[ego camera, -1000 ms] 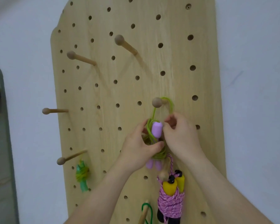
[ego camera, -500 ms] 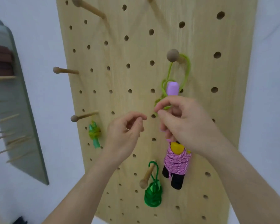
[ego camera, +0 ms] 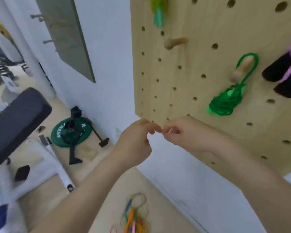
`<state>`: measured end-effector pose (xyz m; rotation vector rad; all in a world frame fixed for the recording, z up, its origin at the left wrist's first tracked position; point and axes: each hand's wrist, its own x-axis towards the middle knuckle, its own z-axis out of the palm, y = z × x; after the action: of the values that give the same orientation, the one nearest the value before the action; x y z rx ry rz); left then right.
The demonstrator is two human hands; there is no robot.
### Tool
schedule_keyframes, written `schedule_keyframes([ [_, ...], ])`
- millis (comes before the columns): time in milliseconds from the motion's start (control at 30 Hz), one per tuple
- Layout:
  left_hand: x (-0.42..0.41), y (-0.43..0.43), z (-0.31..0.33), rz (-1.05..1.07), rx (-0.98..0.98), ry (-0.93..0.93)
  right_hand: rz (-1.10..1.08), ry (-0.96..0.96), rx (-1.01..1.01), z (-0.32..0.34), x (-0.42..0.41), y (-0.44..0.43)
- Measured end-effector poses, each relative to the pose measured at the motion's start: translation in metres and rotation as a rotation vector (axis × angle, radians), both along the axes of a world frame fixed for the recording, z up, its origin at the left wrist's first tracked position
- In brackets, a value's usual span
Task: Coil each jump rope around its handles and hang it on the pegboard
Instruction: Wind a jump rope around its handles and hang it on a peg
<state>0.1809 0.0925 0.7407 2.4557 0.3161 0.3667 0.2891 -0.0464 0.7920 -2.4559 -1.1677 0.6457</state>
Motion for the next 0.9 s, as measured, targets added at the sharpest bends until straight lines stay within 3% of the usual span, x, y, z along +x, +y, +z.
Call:
schedule_keyframes([
  [167, -0.046, 0.017, -0.165, 0.085, -0.126, 0.349, 0.072, 0.197, -0.328, -0.174, -0.018, 0.027],
  [267, -0.079, 0.020, -0.281, 0.163, -0.247, 0.490, 0.018, 0.400, -0.402, -0.293, -0.040, 0.031],
  [333, -0.100, 0.020, -0.358, 0.251, -0.370, 0.579, -0.102, 0.565, -0.367, -0.369, -0.059, 0.030],
  [467, -0.141, 0.013, -0.518, 0.402, -0.587, 0.742, -0.543, 0.934, -0.248, -0.526, -0.102, 0.015],
  [633, -0.176, -0.015, -0.698, 0.381, -0.637, 0.924, -0.944, 1.090, -0.223, -0.714, -0.148, -0.011],
  [833, -0.164, -0.041, -0.843, 0.391, -0.791, 0.894, -1.002, 1.036, -0.130, -0.866, -0.166, -0.009],
  [900, -0.152, -0.045, -0.870, 0.496, -0.951, 0.834, -1.026, 1.093, -0.085, -0.901, -0.167, -0.007],
])
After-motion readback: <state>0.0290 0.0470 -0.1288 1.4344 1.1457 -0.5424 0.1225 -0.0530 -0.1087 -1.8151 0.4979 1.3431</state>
